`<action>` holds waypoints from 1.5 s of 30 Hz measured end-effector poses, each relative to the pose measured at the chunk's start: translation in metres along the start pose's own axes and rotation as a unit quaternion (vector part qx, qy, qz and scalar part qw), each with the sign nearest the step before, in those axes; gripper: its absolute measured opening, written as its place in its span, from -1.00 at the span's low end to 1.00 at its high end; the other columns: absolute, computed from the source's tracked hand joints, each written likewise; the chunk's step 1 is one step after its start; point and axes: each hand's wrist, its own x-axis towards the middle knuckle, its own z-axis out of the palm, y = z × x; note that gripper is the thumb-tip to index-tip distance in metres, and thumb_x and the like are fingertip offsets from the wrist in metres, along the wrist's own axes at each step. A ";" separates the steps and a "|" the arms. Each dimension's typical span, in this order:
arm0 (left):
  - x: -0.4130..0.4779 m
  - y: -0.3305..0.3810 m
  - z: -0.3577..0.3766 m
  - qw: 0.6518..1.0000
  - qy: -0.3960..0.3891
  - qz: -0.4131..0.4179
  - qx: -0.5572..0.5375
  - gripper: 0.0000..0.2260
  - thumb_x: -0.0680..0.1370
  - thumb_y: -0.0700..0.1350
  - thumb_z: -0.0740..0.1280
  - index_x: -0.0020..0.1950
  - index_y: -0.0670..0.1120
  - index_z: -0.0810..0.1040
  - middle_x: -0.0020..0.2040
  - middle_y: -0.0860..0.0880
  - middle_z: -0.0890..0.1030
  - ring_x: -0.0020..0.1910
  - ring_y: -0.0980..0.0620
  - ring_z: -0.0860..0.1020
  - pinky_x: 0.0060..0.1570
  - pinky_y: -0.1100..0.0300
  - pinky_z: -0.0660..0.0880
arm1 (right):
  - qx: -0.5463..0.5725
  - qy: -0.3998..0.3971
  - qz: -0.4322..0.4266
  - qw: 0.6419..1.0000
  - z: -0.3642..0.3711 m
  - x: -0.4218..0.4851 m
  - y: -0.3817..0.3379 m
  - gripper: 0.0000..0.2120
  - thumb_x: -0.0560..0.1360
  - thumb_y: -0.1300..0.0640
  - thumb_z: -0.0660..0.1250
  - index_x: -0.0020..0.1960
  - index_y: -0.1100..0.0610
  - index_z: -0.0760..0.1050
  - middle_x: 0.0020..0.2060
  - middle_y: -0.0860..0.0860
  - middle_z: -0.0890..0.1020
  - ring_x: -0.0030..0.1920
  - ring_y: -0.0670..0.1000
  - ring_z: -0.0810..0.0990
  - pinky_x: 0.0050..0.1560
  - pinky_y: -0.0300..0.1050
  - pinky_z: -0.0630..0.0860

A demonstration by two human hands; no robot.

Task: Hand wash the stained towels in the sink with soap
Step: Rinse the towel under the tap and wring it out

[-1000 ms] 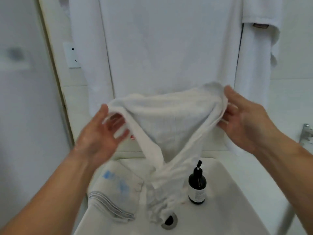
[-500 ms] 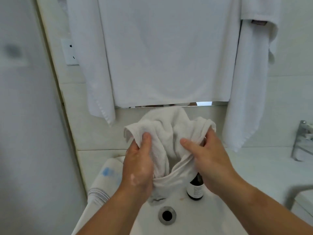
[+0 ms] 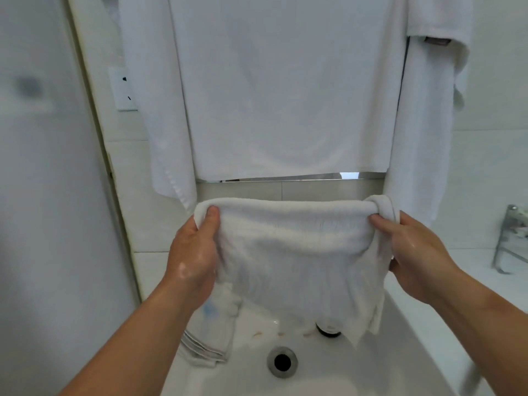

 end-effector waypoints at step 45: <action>0.030 0.076 -0.045 0.849 -0.204 -0.004 0.488 -0.81 0.48 0.07 0.50 -0.11 -0.05 0.72 -0.19 0.00 0.72 -0.19 0.05 0.66 -0.16 0.16 0.54 | -0.277 -0.236 -0.006 0.931 -0.065 0.054 -0.038 -0.62 0.33 -0.03 0.56 0.07 0.14 0.67 0.02 0.13 0.72 0.12 0.15 0.68 0.19 0.08 0.56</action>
